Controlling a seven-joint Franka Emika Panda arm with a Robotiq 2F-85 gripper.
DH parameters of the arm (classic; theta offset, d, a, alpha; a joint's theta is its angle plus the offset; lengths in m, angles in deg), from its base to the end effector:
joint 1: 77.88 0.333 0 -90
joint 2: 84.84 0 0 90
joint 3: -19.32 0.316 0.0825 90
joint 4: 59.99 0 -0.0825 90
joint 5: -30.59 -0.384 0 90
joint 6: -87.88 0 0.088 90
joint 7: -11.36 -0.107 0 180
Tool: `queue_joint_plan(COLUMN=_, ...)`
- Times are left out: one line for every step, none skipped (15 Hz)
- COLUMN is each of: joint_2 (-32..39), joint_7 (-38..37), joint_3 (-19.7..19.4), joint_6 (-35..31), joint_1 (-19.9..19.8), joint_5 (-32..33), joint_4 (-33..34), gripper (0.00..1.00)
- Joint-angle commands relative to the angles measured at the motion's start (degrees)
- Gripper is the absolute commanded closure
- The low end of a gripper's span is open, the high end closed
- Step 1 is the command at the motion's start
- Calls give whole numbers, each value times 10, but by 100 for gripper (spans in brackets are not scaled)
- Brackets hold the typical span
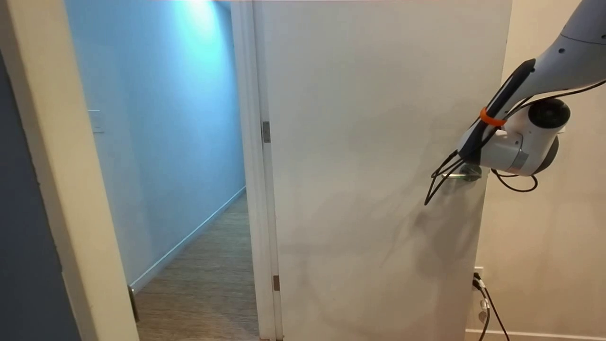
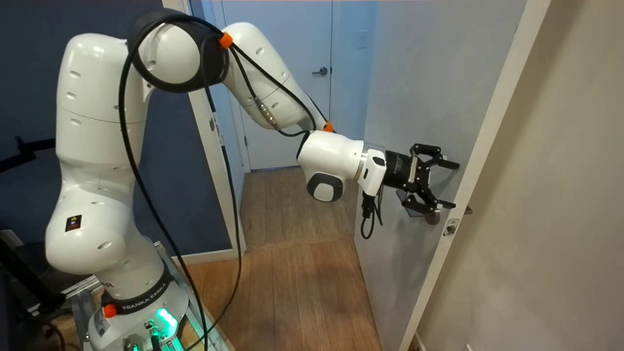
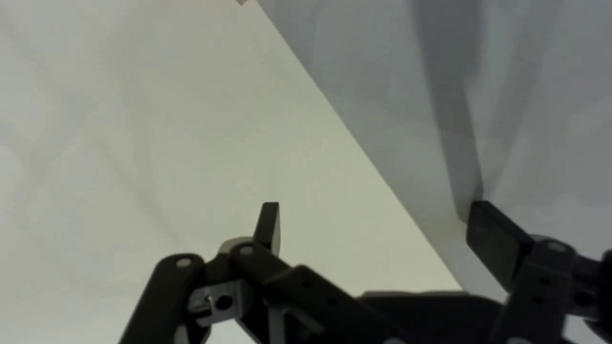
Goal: Open the door
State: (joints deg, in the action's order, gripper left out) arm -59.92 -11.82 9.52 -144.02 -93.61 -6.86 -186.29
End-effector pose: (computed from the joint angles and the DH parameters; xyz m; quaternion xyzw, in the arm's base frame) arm 0.4744 -0.3088 0.3529 0.5374 -0.5581 0.6248 0.0972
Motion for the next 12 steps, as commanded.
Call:
queue_joint_plan(joint_2=9, joint_7=-14, joint_3=6, joint_6=29, joint_1=-10, joint_5=1, joint_4=22, gripper=0)
queue_joint_plan(joint_2=-5, joint_7=-13, joint_3=11, joint_6=51, joint_1=-9, joint_5=0, joint_4=7, gripper=0)
queue_joint_plan(joint_2=-31, joint_7=-11, joint_3=19, joint_6=87, joint_1=-7, joint_5=4, joint_4=-23, gripper=0)
queue_joint_plan(joint_2=-48, joint_7=-8, joint_3=24, joint_6=115, joint_1=-3, joint_5=3, joint_4=-42, gripper=0)
queue_joint_plan(joint_2=-68, joint_7=4, joint_3=26, joint_6=139, joint_1=8, joint_5=-18, joint_4=-65, gripper=0)
queue_joint_plan(joint_2=-87, joint_7=12, joint_3=27, joint_6=161, joint_1=19, joint_5=-32, joint_4=-89, gripper=0)
queue_joint_plan(joint_2=-107, joint_7=16, joint_3=28, joint_6=185, joint_1=28, joint_5=-40, joint_4=-112, gripper=0)
queue_joint_plan(joint_2=-129, joint_7=16, joint_3=30, joint_6=209, joint_1=37, joint_5=-51, joint_4=-134, gripper=0)
queue_joint_plan(joint_2=-157, joint_7=19, joint_3=30, joint_6=235, joint_1=47, joint_5=-60, joint_4=-159, gripper=0)
queue_joint_plan(joint_2=-183, joint_7=36, joint_3=34, joint_6=266, joint_1=55, joint_5=-84, joint_4=-179, gripper=0)
queue_joint_plan(joint_2=-214, joint_7=51, joint_3=31, joint_6=296, joint_1=68, joint_5=-104, joint_4=-202, gripper=0)
queue_joint_plan(joint_2=-241, joint_7=68, joint_3=30, joint_6=327, joint_1=79, joint_5=-127, joint_4=-222, gripper=0)
